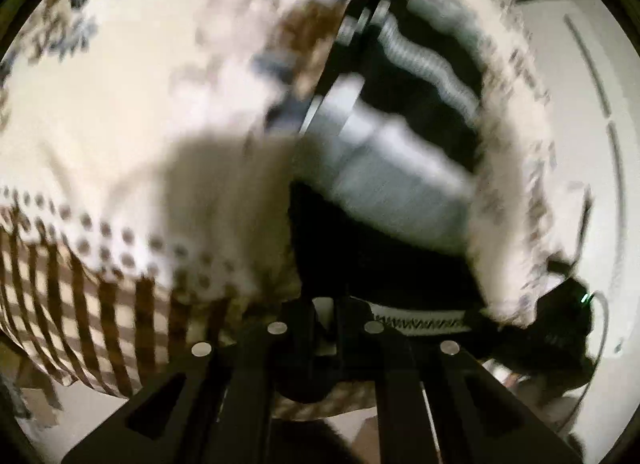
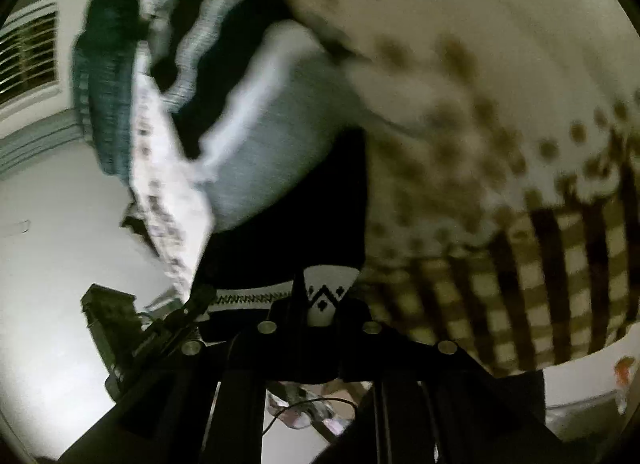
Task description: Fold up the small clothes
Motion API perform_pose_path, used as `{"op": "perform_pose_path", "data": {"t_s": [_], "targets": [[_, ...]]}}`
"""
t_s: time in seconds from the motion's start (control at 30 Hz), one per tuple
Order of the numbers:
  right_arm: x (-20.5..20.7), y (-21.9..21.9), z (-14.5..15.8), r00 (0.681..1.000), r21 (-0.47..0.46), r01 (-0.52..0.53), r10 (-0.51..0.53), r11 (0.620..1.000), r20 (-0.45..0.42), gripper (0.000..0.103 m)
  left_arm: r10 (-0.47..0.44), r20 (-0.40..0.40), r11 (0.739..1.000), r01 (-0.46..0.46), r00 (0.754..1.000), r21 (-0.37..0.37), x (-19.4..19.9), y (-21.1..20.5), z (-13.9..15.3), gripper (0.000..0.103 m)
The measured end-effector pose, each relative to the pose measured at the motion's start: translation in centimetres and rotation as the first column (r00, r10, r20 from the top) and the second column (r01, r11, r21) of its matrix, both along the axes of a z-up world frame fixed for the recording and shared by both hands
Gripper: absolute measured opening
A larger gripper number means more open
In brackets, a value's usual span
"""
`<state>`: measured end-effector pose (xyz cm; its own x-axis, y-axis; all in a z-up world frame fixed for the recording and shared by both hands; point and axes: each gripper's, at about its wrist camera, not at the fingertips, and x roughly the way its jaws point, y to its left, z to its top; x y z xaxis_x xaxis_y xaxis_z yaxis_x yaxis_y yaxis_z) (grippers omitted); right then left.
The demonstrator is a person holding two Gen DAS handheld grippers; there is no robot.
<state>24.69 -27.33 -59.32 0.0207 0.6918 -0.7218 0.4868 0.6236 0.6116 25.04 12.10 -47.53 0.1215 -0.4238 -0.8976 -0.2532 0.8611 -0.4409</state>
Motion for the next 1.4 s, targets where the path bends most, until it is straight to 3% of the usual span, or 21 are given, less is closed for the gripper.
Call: {"op": "perform_pose_path", "data": {"t_s": [0.13,0.3,0.53,0.7,0.73,0.8,0.83,0.87,0.9,0.93,1.0,1.17,1.3,1.33,1.4], "targets": [[5.2,-0.3,5.3,0.994,0.03,0.032,-0.035,0.999,0.104,0.011,0.068,0.1,0.994,-0.058,0.993,-0.095,5.6,0.5,4.3,0.006],[15.7,-1.1,8.6,0.974,0.012,0.058,-0.06,0.998,0.219,0.011,0.101,0.201,0.988,-0.074,0.974,-0.138,14.9,-0.2,5.6,0.006],[33.9,-1.5,7.7,0.95,-0.058,0.123,-0.101,0.991,0.295,0.011,0.145,0.277,0.984,-0.109,0.95,-0.142,29.8,-0.2,3.4,0.006],[43.3,-1.3,5.8,0.953,-0.123,0.139,-0.099,0.983,0.287,0.011,0.15,0.247,0.978,-0.108,0.957,-0.179,37.7,0.3,-0.3,0.009],[45.1,-1.3,4.8,0.957,-0.118,0.138,-0.102,0.983,0.271,0.015,0.153,0.238,0.975,-0.107,0.959,-0.193,38.6,0.6,-0.8,0.009],[46.8,-1.4,3.4,0.963,-0.106,0.143,-0.113,0.984,0.244,0.02,0.162,0.214,0.966,-0.111,0.963,-0.233,39.8,1.5,-1.9,0.013],[47.3,-1.3,3.1,0.964,-0.099,0.137,-0.11,0.986,0.24,0.034,0.169,0.211,0.963,-0.116,0.963,-0.243,39.9,2.2,-2.1,0.02],[47.4,-1.4,2.9,0.962,-0.092,0.132,-0.106,0.987,0.25,0.056,0.175,0.221,0.963,-0.12,0.959,-0.243,39.7,2.6,-1.9,0.028],[47.1,-1.6,3.1,0.958,-0.098,0.126,-0.095,0.987,0.271,0.066,0.176,0.239,0.967,-0.122,0.955,-0.223,39.2,3.3,-1.9,0.034],[46.8,-1.6,3.3,0.953,-0.133,0.116,-0.072,0.984,0.294,0.068,0.169,0.253,0.971,-0.118,0.952,-0.207,38.8,3.7,-1.8,0.044],[45.9,-1.5,3.2,0.948,-0.186,0.084,-0.021,0.979,0.317,0.068,0.141,0.286,0.981,-0.096,0.948,-0.168,38.0,4.0,-1.8,0.054],[44.9,-0.6,1.3,0.952,-0.335,-0.029,0.128,0.942,0.278,0.068,-0.007,0.313,0.999,0.023,0.95,-0.049,37.4,2.4,-2.6,0.054],[46.2,0.9,-1.6,0.943,-0.433,-0.145,0.256,0.89,0.211,0.069,-0.205,0.309,0.978,0.181,0.929,0.104,39.1,-1.5,-3.8,0.054],[46.9,1.4,-2.2,0.939,-0.46,-0.171,0.286,0.871,0.192,0.069,-0.222,0.299,0.972,0.188,0.928,0.139,39.9,-2.3,-4.3,0.054],[48.5,2.3,-3.2,0.927,-0.516,-0.202,0.332,0.832,0.172,0.068,-0.219,0.296,0.973,0.187,0.93,0.134,41.7,-2.9,-5.0,0.054]]}}
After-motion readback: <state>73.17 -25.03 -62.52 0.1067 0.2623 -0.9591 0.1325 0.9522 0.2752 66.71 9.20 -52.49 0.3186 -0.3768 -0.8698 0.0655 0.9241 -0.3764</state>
